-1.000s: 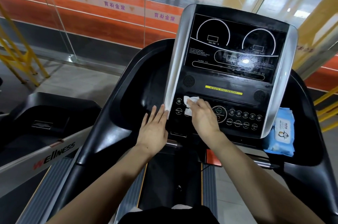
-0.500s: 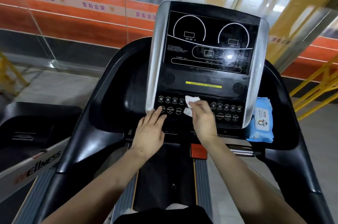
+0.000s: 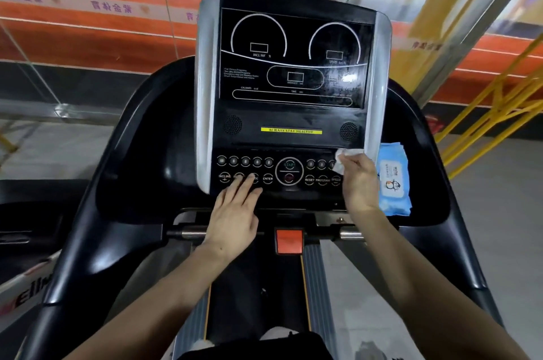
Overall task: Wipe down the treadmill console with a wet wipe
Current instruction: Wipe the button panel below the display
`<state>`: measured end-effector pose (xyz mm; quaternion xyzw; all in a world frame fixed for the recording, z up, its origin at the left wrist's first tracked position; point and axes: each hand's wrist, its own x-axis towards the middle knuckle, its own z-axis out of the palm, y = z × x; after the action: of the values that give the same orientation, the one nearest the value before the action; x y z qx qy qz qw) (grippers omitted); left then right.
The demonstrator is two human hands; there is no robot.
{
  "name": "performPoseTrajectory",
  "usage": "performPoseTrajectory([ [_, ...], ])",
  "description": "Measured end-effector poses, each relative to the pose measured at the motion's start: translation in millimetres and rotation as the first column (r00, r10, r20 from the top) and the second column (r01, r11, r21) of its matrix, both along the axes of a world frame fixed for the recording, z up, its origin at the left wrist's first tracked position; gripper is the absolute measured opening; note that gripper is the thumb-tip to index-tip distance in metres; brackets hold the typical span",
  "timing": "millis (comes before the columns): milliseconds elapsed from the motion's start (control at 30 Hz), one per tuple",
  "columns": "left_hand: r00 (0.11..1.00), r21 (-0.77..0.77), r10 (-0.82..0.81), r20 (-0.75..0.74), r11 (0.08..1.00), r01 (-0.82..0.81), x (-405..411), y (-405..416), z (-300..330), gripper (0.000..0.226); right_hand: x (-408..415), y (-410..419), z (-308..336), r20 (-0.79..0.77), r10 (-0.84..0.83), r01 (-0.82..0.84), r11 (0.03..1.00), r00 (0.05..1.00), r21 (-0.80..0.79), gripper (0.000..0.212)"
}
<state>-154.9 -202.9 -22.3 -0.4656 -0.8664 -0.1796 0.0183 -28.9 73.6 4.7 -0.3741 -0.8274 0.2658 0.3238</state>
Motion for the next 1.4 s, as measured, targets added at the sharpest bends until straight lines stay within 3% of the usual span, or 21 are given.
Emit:
performPoseTrajectory([
  [67,1.0,-0.003,-0.004,-0.004,1.0,0.004,2,5,-1,0.061,17,13,-7,0.035,-0.027,0.027,1.0,0.999,-0.005,0.016],
  [133,1.0,-0.009,-0.004,0.0,1.0,0.004,4,8,-2,0.062,29,16,-23,0.055,-0.066,0.066,0.998,0.996,0.006,0.039],
  [233,1.0,-0.007,-0.004,-0.003,1.0,0.004,6,9,-6,0.062,44,-5,-32,0.042,-0.075,0.08,0.986,0.996,-0.143,0.022],
  [367,0.999,0.018,-0.015,-0.036,1.0,0.016,9,10,-7,0.061,48,-12,-30,0.069,-0.059,0.059,0.998,0.996,0.003,0.04],
  [500,0.999,0.021,-0.012,-0.04,1.0,0.013,13,10,-10,0.06,18,-16,-3,-0.038,-0.044,0.037,0.985,0.998,-0.168,0.019],
  [633,0.999,0.002,0.003,-0.032,1.0,-0.003,10,3,-14,0.063,4,-39,-25,-0.065,0.075,-0.086,0.981,0.995,-0.176,0.01],
  [733,0.999,-0.001,0.042,-0.027,0.999,-0.042,5,-7,-18,0.064,1,-70,-41,0.052,0.206,-0.2,0.975,0.977,-0.097,0.019],
  [833,0.996,0.003,0.084,-0.037,0.996,-0.084,0,-22,-22,0.063,-16,-87,-42,0.117,0.293,-0.297,0.955,0.949,0.015,0.012],
  [933,0.993,-0.004,0.118,-0.017,0.993,-0.118,-2,-30,-26,0.063,-43,-94,-33,0.205,0.399,-0.439,0.872,0.893,0.217,0.016],
  [1000,0.992,-0.005,0.123,-0.001,0.992,-0.123,-1,-29,-28,0.063,-63,-99,-30,0.232,0.462,-0.504,0.845,0.856,0.177,0.025],
  [1067,0.993,0.007,0.115,0.004,0.993,-0.115,3,-24,-28,0.062,-78,-110,-32,0.302,0.447,-0.519,0.825,0.842,0.224,0.014],
  [1133,0.994,0.032,0.108,-0.002,0.994,-0.107,6,-21,-27,0.062,-79,-115,-36,0.328,0.469,-0.554,0.796,0.82,0.245,0.02],
  [1400,0.999,0.037,0.029,-0.022,0.999,-0.028,19,1,-24,0.059,19,-23,-31,0.183,0.279,-0.307,0.94,0.943,0.148,0.012],
])
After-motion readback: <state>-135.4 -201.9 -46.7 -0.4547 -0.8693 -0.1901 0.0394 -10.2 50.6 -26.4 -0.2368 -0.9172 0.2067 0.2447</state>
